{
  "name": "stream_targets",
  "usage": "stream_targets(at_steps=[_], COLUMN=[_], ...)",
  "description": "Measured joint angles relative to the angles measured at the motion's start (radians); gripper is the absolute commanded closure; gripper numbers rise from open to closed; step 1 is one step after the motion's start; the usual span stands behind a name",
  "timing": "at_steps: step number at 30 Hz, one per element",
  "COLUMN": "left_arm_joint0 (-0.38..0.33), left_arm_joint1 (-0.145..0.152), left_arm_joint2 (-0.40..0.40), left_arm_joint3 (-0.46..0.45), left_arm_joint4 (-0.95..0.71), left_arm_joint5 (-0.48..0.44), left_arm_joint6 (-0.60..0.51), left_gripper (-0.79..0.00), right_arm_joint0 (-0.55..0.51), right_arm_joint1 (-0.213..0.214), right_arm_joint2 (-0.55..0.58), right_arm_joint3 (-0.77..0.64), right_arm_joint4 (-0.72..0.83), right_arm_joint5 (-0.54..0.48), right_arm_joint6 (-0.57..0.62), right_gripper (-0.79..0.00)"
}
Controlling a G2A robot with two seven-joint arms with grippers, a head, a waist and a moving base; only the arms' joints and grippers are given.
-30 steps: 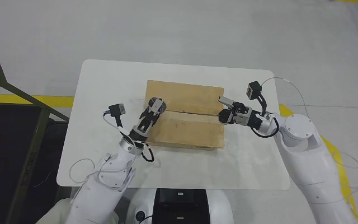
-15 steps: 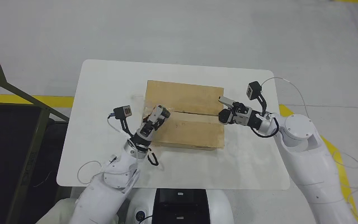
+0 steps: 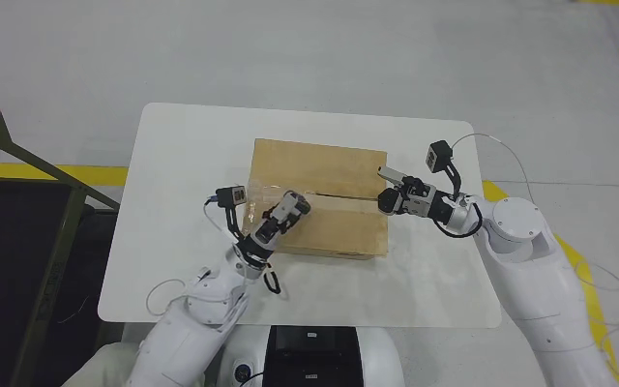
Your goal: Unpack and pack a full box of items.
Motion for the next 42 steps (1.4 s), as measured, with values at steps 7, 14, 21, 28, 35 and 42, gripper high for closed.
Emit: stream_targets(at_steps=[7, 14, 21, 28, 35, 42], left_arm_joint0=[-0.023, -0.047, -0.066, -0.001, 0.110, 0.157], left_arm_joint1=[-0.008, -0.016, -0.017, -0.003, 0.023, 0.039], left_arm_joint2=[0.031, 0.069, 0.092, 0.023, -0.127, -0.290], left_arm_joint3=[0.031, 0.023, 0.013, -0.041, -0.124, -0.143], left_arm_joint4=[0.034, 0.083, 0.115, 0.075, 0.001, -0.107], left_arm_joint5=[-0.022, -0.018, -0.013, -0.068, -0.105, -0.075], left_arm_joint6=[-0.009, -0.016, -0.084, -0.105, -0.141, -0.137], left_gripper=[-0.785, -0.785, -0.785, -0.785, -0.785, -0.785], right_arm_joint0=[0.000, 0.000, 0.000, 0.000, 0.000, 0.000], right_arm_joint1=[0.000, 0.000, 0.000, 0.000, 0.000, 0.000], right_arm_joint2=[0.000, 0.000, 0.000, 0.000, 0.000, 0.000], right_arm_joint3=[0.000, 0.000, 0.000, 0.000, 0.000, 0.000], right_arm_joint4=[0.000, 0.000, 0.000, 0.000, 0.000, 0.000], right_arm_joint5=[0.000, 0.000, 0.000, 0.000, 0.000, 0.000], right_arm_joint6=[0.000, 0.000, 0.000, 0.000, 0.000, 0.000], right_gripper=[-0.785, -0.785, -0.785, -0.785, -0.785, -0.785])
